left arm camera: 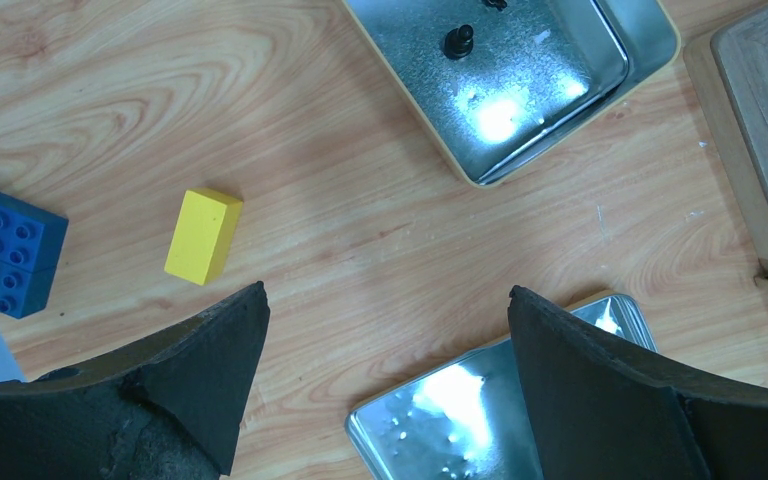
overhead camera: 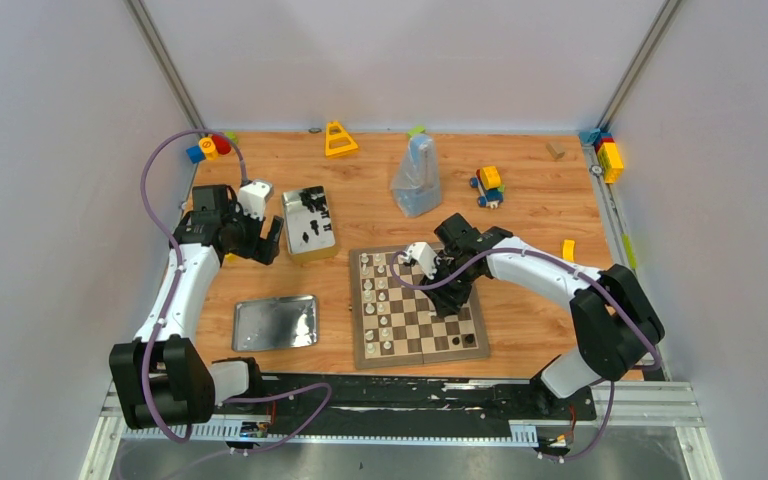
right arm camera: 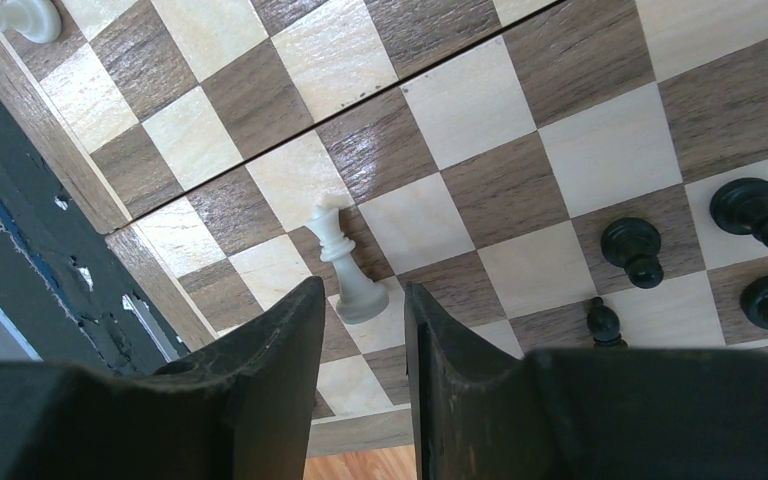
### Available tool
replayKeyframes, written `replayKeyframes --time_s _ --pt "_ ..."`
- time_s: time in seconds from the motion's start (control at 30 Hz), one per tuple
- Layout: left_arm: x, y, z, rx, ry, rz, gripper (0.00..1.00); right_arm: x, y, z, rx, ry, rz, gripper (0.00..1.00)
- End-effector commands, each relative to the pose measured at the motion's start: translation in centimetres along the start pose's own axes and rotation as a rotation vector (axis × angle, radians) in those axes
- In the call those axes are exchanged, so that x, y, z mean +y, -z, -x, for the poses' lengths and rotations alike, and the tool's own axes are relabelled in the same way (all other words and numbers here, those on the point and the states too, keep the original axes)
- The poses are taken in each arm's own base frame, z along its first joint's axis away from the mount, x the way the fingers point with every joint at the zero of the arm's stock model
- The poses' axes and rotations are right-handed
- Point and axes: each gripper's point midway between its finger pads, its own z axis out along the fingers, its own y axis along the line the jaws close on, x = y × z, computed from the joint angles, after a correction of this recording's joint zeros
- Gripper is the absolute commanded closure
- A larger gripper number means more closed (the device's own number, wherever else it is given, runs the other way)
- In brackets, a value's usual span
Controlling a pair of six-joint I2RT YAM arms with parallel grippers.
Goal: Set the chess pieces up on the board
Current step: Pick up the chess piece from the chessboard.
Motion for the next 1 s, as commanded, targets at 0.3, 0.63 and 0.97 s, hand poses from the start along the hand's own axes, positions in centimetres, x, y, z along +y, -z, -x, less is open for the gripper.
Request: replayKeyframes --time_s 0.3,0.63,0.97 --pt "0.3 0.8 1.4 -0.049 -0.015 0.004 0.03 0.7 -0.6 -0.6 0.018 -0.012 0.027 0.67" --pt "-0.2 1.0 1.8 -0.071 -0.019 -0.021 0.03 0.4 -0.4 0.2 0.009 -0.01 0.011 0.8" --pt "-6.3 3.9 5.3 -0.28 -0.123 -0.332 0.04 -0.4 3.0 4.8 -0.121 0.039 -0.023 0.98"
